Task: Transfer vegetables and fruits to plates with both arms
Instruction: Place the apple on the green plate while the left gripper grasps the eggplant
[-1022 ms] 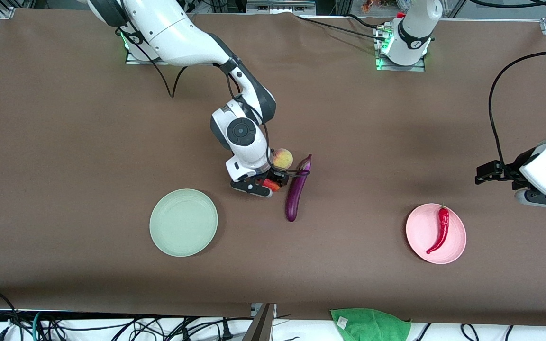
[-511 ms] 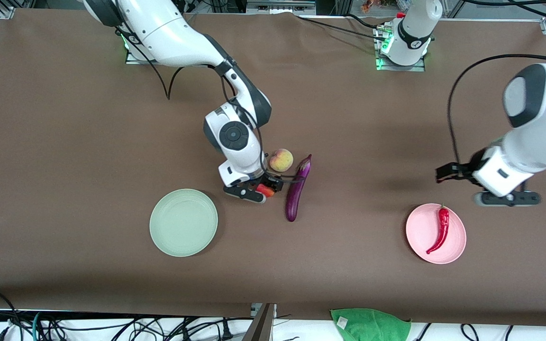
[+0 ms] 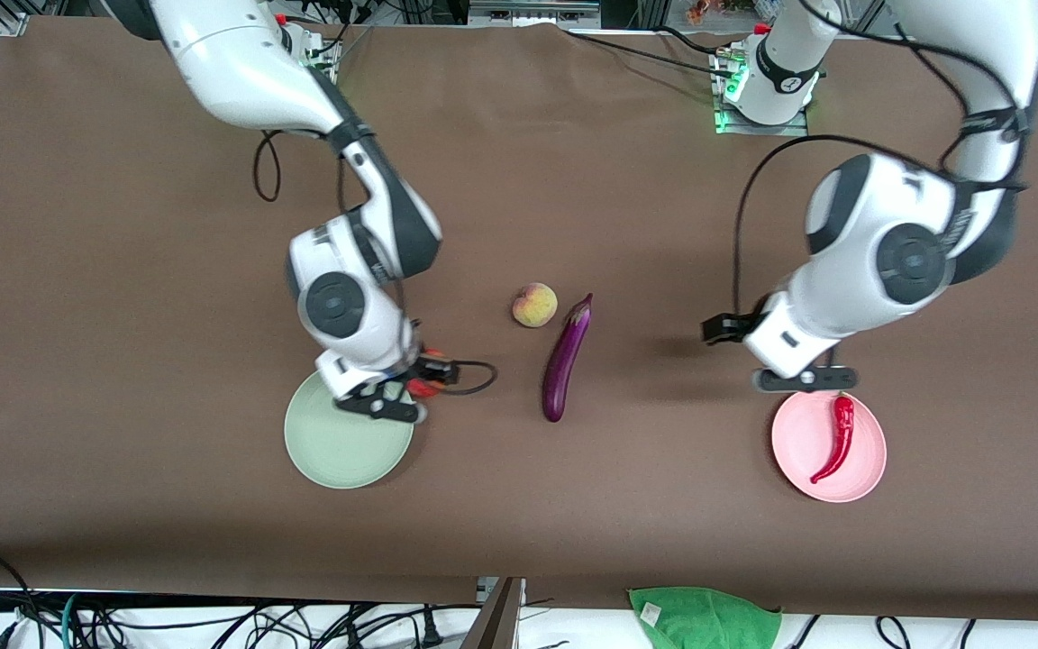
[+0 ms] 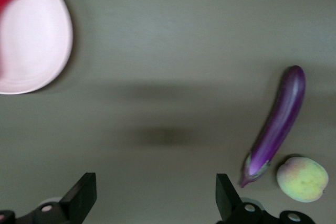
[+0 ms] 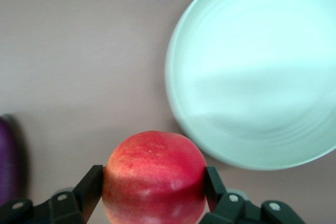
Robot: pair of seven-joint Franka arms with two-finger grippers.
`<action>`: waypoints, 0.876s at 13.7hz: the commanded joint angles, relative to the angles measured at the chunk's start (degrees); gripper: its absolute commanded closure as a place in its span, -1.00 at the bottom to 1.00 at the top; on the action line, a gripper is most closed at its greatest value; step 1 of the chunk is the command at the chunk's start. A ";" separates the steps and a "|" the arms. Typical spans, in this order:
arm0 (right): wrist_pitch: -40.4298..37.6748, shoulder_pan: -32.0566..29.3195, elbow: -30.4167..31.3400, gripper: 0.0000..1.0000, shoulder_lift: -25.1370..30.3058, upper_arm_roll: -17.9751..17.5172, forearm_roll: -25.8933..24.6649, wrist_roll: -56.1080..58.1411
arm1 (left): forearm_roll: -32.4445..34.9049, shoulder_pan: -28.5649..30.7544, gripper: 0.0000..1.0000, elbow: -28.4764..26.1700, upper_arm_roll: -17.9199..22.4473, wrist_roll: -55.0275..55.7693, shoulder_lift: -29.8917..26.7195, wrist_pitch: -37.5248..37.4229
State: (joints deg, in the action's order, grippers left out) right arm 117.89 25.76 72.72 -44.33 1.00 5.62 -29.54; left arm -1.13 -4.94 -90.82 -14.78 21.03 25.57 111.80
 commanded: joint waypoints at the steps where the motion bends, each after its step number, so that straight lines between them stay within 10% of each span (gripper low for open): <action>1: -2.40 -5.52 -0.99 0.24 0.56 -0.92 -0.44 11.13 | 1.22 -3.57 -1.00 0.21 -0.17 1.47 3.33 4.81; 8: 0.67 -10.29 -0.74 -0.02 -2.25 -0.92 -0.70 21.20 | 1.30 -11.23 -1.00 0.47 -0.17 6.83 12.91 23.27; 12: 1.38 -10.03 -0.74 -0.76 -2.34 -0.92 -0.79 21.55 | 3.67 -13.43 -1.00 1.96 -0.17 8.93 17.66 27.41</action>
State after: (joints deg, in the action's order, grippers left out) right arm 119.19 15.93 72.51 -46.90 0.69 5.62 -8.58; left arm 0.24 -17.68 -91.18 -15.12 27.69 41.17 138.50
